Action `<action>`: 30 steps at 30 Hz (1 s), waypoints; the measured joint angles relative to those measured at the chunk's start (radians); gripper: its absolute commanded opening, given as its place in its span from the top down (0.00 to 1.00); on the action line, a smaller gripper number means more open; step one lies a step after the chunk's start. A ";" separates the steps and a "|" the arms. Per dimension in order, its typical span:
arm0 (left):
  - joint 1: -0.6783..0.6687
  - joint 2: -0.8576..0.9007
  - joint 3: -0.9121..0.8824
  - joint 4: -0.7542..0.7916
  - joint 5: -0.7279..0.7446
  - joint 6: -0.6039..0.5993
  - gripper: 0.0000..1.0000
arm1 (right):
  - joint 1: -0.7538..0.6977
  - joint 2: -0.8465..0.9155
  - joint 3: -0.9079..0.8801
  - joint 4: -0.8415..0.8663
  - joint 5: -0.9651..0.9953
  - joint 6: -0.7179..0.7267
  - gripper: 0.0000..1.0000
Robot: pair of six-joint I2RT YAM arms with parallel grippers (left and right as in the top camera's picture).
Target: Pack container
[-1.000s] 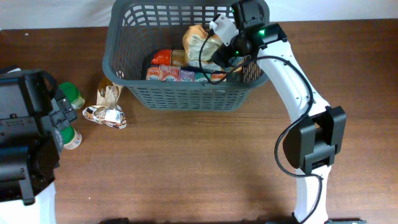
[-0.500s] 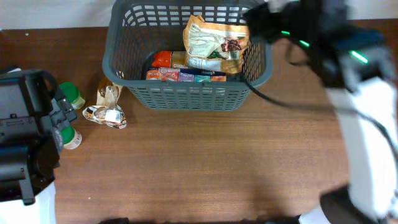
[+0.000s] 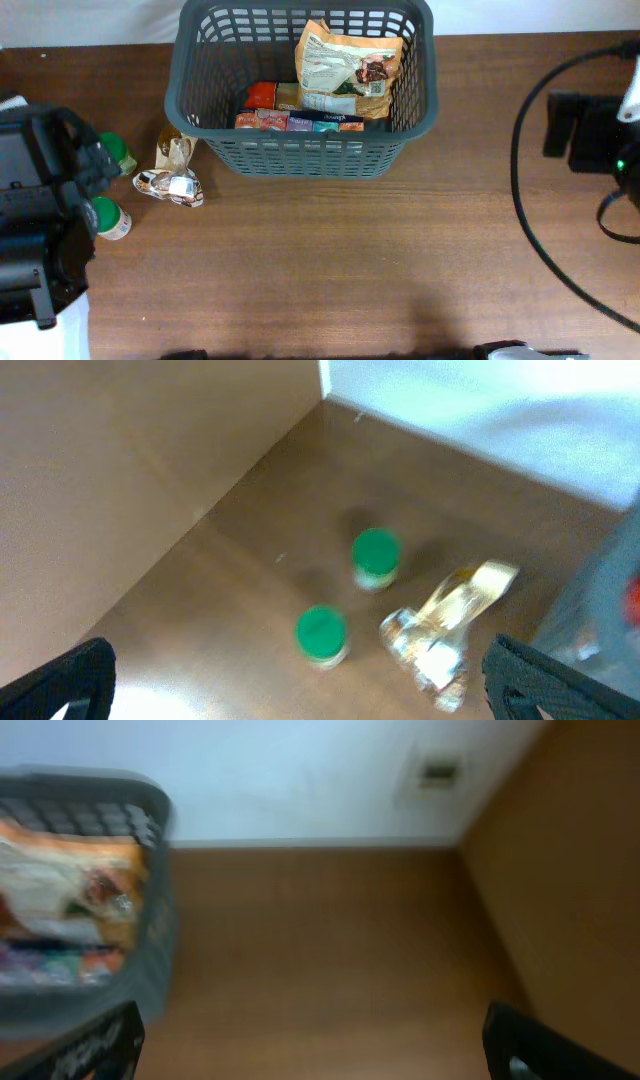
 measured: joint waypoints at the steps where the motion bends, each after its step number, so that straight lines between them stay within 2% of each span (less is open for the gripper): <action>1: 0.000 0.000 0.000 0.015 0.029 -0.001 0.01 | -0.030 0.004 -0.002 -0.031 -0.015 0.012 0.01; 6: 0.000 0.002 0.000 0.035 0.206 -0.001 0.01 | -0.150 0.028 -0.003 -0.103 -0.122 0.045 0.01; 11: 0.000 0.019 0.000 -0.006 0.280 -0.005 0.01 | -0.217 0.050 -0.003 -0.115 -0.219 0.060 0.01; 16: 0.000 0.091 0.000 -0.069 0.302 0.010 0.02 | -0.221 0.075 -0.003 -0.115 -0.260 0.063 0.01; 19: 0.000 0.171 0.001 -0.097 0.309 0.034 0.18 | -0.221 0.084 -0.003 -0.115 -0.268 0.063 0.01; 20: 0.000 0.214 0.001 -0.106 0.311 0.051 0.21 | -0.221 0.087 -0.003 -0.115 -0.270 0.063 0.01; 30: 0.000 0.523 0.000 -0.103 0.302 0.253 0.20 | -0.221 0.104 -0.003 -0.115 -0.271 0.064 0.01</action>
